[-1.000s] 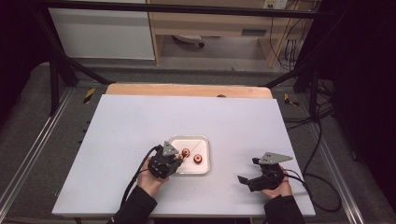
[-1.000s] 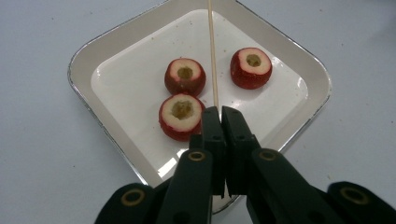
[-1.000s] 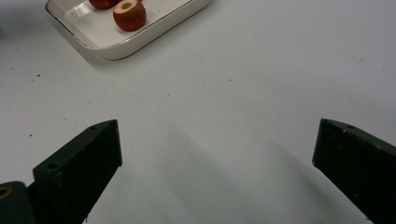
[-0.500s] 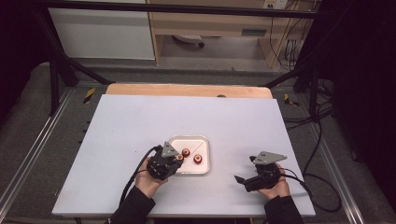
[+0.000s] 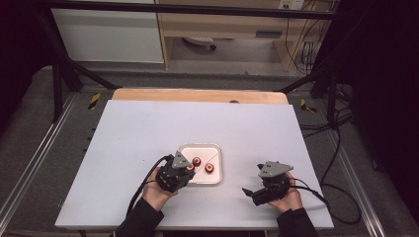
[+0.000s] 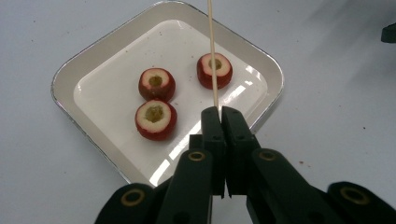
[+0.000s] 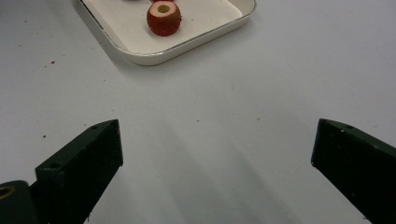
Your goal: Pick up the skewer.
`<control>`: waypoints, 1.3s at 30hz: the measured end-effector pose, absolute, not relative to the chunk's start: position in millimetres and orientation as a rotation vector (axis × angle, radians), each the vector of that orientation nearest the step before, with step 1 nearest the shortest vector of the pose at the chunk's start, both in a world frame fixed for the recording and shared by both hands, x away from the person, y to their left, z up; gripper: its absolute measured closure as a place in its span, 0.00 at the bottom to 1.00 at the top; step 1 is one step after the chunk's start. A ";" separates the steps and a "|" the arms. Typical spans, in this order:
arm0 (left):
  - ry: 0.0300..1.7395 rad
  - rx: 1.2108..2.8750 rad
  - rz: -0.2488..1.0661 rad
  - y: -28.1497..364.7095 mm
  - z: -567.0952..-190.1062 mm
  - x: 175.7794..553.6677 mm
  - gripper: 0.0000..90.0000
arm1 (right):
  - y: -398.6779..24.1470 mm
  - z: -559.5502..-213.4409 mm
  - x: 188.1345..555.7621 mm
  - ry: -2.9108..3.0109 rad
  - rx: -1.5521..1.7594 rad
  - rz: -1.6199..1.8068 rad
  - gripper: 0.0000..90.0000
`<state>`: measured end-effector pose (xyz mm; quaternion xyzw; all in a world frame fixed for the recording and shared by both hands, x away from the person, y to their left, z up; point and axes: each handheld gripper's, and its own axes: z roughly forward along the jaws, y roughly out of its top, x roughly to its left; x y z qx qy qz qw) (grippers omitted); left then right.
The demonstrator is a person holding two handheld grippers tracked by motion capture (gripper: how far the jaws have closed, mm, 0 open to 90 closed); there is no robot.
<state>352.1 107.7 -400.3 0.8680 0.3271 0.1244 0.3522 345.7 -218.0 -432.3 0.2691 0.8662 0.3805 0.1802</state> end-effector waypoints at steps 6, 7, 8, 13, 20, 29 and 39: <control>0.819 2.262 0.321 102.6 -397.4 349.8 0.99 | -203.8 -427.7 342.5 2.453 0.648 0.999 0.04; 0.813 2.268 0.319 101.2 -397.1 349.6 0.99 | -201.9 -427.0 342.0 2.455 0.635 0.988 0.05; 0.807 2.273 0.319 99.7 -397.0 349.5 0.99 | -200.0 -426.3 341.6 2.453 0.619 0.978 0.05; 0.774 2.296 0.310 89.3 -396.8 348.9 0.99 | -191.0 -424.3 339.2 2.462 0.540 0.928 0.07; 0.723 2.332 0.297 71.0 -394.7 348.2 0.99 | -181.4 -419.9 334.6 2.457 0.421 0.851 0.11; 0.642 2.387 0.272 47.4 -394.3 345.8 0.99 | -173.7 -416.3 328.9 2.443 0.270 0.780 0.20; 0.559 2.431 0.250 25.5 -396.1 341.6 0.99 | -168.9 -421.1 329.0 2.453 0.064 0.678 0.42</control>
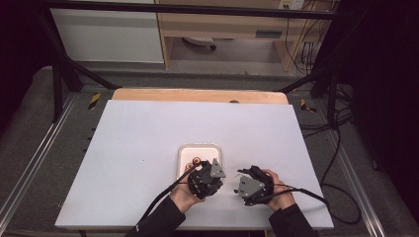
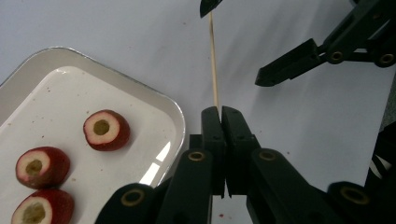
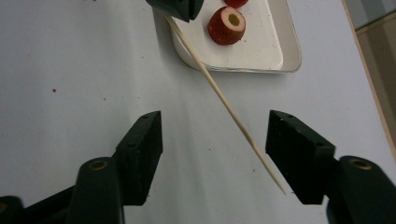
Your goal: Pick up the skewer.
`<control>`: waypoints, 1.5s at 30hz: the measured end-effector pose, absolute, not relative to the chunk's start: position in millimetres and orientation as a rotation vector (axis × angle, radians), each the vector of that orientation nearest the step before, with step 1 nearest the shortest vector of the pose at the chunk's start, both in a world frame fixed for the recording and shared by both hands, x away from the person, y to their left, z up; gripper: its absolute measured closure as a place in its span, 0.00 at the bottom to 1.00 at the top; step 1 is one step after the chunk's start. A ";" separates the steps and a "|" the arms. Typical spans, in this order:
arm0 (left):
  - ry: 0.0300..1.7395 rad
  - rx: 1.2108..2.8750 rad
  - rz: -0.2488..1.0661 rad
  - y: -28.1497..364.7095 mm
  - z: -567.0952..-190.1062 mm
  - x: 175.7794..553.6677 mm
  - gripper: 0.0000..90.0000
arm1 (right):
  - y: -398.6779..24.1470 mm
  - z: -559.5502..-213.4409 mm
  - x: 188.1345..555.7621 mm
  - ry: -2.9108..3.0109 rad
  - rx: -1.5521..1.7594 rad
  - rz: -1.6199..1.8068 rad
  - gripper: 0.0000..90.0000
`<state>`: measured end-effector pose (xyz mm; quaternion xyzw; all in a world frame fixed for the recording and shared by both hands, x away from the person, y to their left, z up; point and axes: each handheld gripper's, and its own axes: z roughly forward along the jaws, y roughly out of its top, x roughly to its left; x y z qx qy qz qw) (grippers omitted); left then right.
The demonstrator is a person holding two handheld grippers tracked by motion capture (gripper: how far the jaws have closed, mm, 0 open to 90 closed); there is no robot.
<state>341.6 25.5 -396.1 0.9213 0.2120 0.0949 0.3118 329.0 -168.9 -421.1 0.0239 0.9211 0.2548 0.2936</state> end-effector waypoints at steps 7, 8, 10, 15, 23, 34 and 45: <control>0.530 2.437 0.233 18.5 -397.8 339.6 0.99 | -168.3 -424.4 329.7 2.434 -0.086 0.602 0.58; 0.520 2.445 0.232 17.2 -398.1 338.8 0.99 | -168.5 -425.0 329.6 2.433 -0.114 0.597 0.61; 0.506 2.457 0.232 16.3 -398.4 338.0 0.99 | -168.6 -426.4 329.3 2.424 -0.150 0.585 0.66; 0.491 2.474 0.227 16.1 -398.4 337.1 0.99 | -168.1 -428.9 329.8 2.427 -0.213 0.557 0.76; 0.461 2.488 0.223 16.4 -398.5 335.7 0.99 | -168.7 -430.8 330.2 2.420 -0.276 0.502 0.91; 0.451 2.486 0.212 20.4 -396.9 337.3 0.98 | -167.6 -431.4 325.6 2.400 -0.386 0.433 0.99; 0.554 2.594 0.072 22.4 -395.0 360.2 0.82 | -162.2 -431.4 322.4 2.333 -0.452 0.304 0.99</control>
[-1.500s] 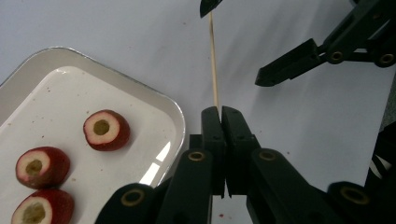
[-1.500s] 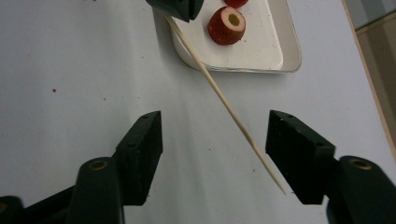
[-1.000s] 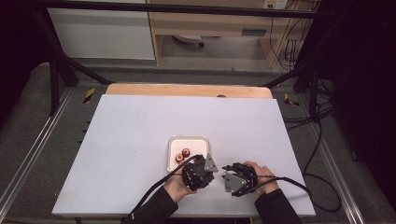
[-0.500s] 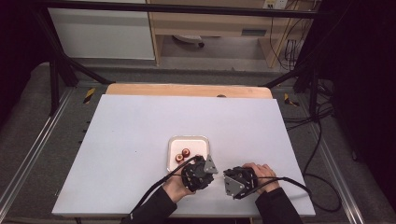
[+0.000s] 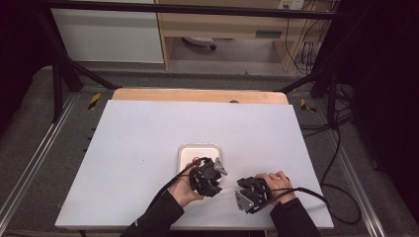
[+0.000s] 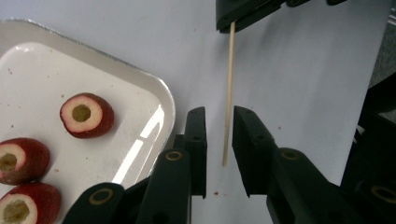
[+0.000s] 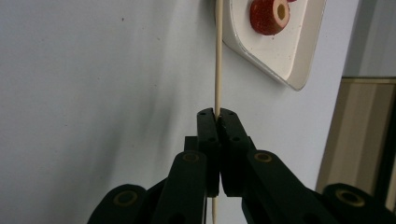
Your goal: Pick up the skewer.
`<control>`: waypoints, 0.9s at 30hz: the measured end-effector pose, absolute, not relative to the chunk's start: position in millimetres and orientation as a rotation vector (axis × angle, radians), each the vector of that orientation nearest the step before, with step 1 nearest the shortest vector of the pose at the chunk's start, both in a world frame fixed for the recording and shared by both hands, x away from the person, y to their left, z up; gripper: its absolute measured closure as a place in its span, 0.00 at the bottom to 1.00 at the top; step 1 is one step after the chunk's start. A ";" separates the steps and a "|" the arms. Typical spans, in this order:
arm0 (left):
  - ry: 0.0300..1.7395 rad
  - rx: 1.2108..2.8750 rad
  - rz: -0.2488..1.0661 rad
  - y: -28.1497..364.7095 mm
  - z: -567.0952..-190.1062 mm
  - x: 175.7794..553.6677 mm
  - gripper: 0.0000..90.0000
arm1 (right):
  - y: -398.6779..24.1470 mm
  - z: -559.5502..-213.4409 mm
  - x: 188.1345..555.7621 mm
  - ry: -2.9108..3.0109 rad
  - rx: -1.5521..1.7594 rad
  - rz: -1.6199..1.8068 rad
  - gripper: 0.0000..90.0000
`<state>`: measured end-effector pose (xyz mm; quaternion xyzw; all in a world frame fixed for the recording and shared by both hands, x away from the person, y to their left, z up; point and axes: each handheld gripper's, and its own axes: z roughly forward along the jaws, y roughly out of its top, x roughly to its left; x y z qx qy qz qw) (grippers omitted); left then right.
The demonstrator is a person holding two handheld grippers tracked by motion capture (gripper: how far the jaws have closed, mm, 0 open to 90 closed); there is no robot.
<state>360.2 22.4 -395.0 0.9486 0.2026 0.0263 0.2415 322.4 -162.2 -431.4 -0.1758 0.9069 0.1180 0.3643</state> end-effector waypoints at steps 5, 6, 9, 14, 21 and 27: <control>0.584 2.624 -0.006 16.5 -397.9 367.2 0.82 | -156.0 -432.1 319.9 2.240 -0.536 0.247 0.99; 0.593 2.625 -0.040 14.0 -398.0 369.7 0.83 | -155.0 -432.6 319.0 2.231 -0.537 0.244 0.99; 0.587 2.636 -0.024 11.3 -398.0 370.1 0.85 | -151.9 -432.3 317.9 2.189 -0.571 0.240 0.99; 0.578 2.680 -0.010 5.3 -400.9 370.3 0.92 | -149.1 -431.1 316.5 2.153 -0.592 0.216 0.99; 0.594 2.707 -0.014 1.8 -402.9 371.5 0.96 | -146.3 -431.8 315.4 2.091 -0.664 0.176 0.99; 0.577 2.739 0.015 -0.2 -403.2 368.7 0.98 | -143.5 -432.4 312.5 2.077 -0.682 0.156 0.99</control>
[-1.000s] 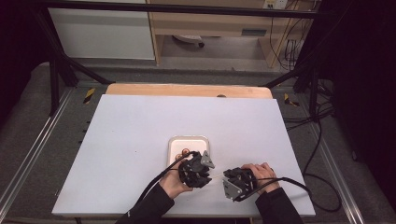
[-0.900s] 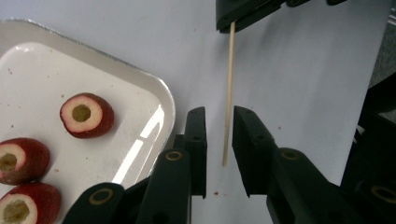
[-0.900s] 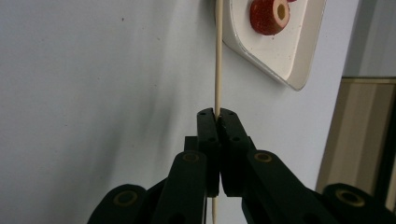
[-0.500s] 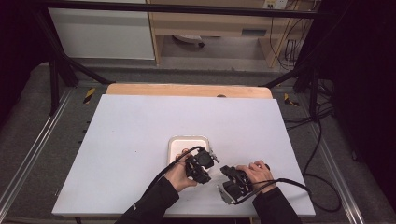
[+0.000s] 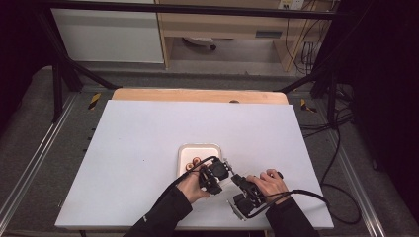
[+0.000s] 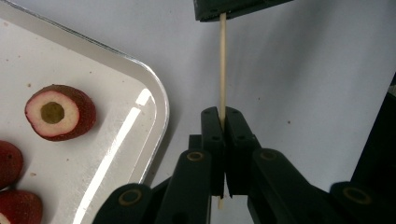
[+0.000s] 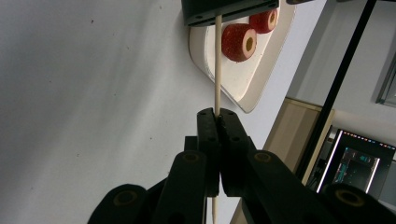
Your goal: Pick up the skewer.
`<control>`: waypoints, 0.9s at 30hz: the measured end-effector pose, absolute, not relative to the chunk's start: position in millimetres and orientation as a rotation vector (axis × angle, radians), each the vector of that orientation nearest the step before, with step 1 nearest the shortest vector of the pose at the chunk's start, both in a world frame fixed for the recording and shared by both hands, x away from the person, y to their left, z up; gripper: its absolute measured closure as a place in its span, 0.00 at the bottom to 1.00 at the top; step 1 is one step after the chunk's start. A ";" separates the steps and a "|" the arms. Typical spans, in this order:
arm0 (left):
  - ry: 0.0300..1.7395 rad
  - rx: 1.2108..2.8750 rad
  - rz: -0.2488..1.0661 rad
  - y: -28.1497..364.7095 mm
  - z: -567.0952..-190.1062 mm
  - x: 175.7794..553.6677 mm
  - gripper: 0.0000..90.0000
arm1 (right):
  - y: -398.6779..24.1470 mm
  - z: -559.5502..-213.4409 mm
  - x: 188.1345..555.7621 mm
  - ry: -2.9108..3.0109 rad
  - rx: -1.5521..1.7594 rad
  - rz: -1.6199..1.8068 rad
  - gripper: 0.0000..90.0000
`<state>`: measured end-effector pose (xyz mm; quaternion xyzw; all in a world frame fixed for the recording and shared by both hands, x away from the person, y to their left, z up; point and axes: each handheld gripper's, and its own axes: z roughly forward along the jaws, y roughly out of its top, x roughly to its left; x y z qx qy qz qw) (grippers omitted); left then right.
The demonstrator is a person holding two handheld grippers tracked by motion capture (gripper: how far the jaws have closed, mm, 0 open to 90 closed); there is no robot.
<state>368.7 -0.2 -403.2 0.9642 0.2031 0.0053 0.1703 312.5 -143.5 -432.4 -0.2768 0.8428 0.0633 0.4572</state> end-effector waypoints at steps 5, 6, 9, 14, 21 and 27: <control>0.571 2.738 0.033 0.9 -403.1 367.6 0.98 | -142.1 -432.6 312.6 2.067 -0.687 0.159 0.99; 0.571 2.737 0.042 0.9 -403.2 367.1 0.98 | -142.2 -432.8 312.3 2.071 -0.674 0.161 0.98; 0.569 2.724 0.073 2.1 -402.6 365.3 0.98 | -141.8 -430.8 313.8 2.077 -0.658 0.178 0.90; 0.572 2.691 0.139 10.7 -399.8 360.0 0.98 | -149.8 -424.8 319.3 2.155 -0.450 0.355 0.64; 0.623 2.636 0.250 27.3 -400.6 351.8 0.98 | -171.8 -417.4 332.2 2.243 -0.036 0.672 0.29; 0.686 2.575 0.286 38.7 -401.9 347.7 0.98 | -186.5 -417.4 341.0 2.331 0.274 0.833 0.19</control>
